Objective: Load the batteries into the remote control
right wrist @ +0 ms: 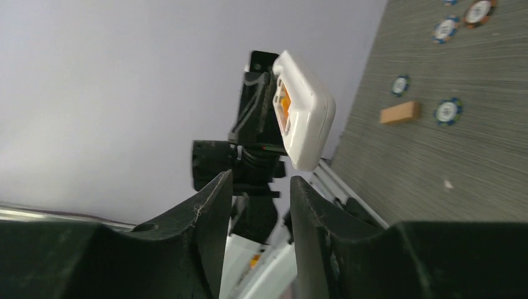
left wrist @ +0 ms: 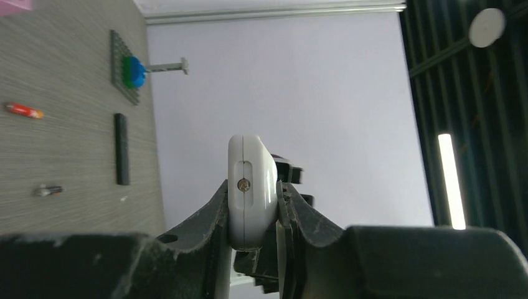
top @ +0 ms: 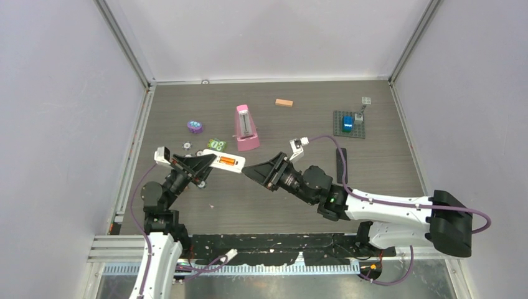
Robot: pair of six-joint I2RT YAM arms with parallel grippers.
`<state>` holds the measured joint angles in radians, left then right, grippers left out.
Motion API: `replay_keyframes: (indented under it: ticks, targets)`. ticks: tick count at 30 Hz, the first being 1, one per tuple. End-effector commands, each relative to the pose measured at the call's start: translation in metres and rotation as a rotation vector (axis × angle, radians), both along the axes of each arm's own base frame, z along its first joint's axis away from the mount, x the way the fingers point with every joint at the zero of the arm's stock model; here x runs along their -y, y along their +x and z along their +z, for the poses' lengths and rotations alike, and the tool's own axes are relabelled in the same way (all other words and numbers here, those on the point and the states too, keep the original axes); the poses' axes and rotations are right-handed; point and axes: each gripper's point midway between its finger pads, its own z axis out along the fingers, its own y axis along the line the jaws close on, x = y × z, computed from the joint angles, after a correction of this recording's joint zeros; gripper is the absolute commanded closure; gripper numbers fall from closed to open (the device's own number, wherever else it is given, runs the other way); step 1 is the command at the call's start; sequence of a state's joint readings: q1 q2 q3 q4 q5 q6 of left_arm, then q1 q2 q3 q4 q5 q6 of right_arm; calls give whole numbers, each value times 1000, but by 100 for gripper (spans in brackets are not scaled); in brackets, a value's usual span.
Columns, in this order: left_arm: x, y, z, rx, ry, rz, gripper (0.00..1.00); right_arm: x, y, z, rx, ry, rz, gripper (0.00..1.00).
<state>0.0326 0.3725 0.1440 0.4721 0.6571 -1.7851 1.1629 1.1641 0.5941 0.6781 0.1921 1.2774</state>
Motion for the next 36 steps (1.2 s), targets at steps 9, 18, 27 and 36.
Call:
replay_keyframes:
  ticks: [9,18,27,36]
  targets:
    - [-13,22,-42,-33,367,130,100,1,-45,-96,412,-771,264,39]
    - [-29,33,-55,-81,561,196,100,-13,-137,-182,902,-1047,673,33]
    - [-28,35,-61,-96,565,181,100,-50,-178,-221,1224,-1067,896,29]
    - [-26,36,-66,-101,555,165,100,-67,-179,-235,1267,-1081,924,31]
